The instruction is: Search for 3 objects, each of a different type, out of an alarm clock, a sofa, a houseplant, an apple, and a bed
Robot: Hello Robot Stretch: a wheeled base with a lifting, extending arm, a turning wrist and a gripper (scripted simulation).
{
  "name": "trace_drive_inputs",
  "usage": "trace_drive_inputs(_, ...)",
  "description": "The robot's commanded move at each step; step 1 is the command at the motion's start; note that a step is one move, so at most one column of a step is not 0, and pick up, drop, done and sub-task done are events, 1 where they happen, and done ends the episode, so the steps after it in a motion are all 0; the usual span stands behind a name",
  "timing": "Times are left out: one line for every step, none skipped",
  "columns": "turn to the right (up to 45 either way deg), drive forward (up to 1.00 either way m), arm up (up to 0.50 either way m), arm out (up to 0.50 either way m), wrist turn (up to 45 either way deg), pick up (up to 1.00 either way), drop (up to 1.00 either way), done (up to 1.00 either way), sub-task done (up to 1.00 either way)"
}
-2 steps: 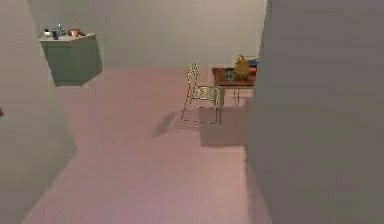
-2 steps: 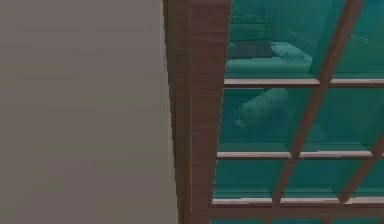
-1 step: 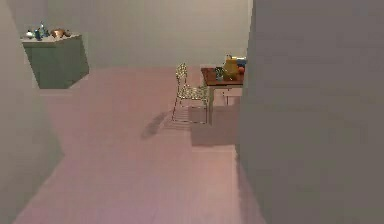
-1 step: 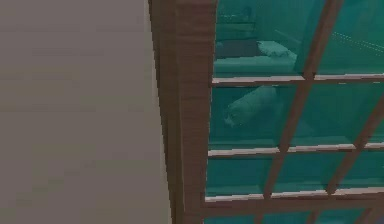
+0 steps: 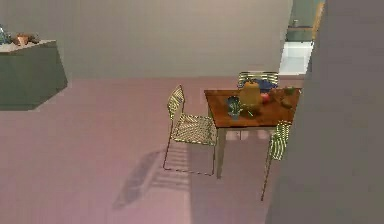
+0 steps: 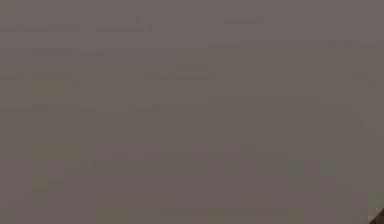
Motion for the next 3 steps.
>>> trace_drive_inputs(0.0, 0.70, 0.00, 0.00, 0.0, 0.00, 0.00, 0.00, 0.00)
trace_drive_inputs(24.0, 0.00, 0.00, 0.00, 0.0, 0.00, 0.00, 0.00, 0.00)
trace_drive_inputs(0.0, 0.00, 0.00, 0.00, 0.0, 0.00, 0.00, 1.00, 0.00)
